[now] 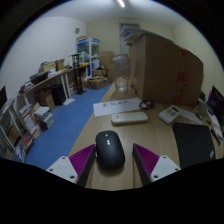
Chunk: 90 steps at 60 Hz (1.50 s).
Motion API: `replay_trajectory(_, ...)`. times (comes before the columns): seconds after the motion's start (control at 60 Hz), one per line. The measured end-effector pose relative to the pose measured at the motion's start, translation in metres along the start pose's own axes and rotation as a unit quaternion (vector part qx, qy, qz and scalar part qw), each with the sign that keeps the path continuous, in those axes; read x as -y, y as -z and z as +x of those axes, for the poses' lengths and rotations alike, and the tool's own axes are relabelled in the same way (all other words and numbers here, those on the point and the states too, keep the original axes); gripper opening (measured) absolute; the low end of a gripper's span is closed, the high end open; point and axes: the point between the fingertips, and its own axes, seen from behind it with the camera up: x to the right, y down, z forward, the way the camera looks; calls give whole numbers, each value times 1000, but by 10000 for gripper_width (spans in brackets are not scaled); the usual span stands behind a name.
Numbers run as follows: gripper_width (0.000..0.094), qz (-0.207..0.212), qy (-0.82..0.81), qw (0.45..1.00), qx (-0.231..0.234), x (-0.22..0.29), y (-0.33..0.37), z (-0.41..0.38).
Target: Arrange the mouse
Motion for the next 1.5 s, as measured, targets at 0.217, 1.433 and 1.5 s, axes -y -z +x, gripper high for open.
replay_trajectory(0.217,474,-9,-44,997,-64,6,-12,4)
replay_trajectory(1.433,512,-34,-67,994,-81,-19,37,306)
replay_trajectory(1.5,780,-59,-77,992,-81,-21,41,303)
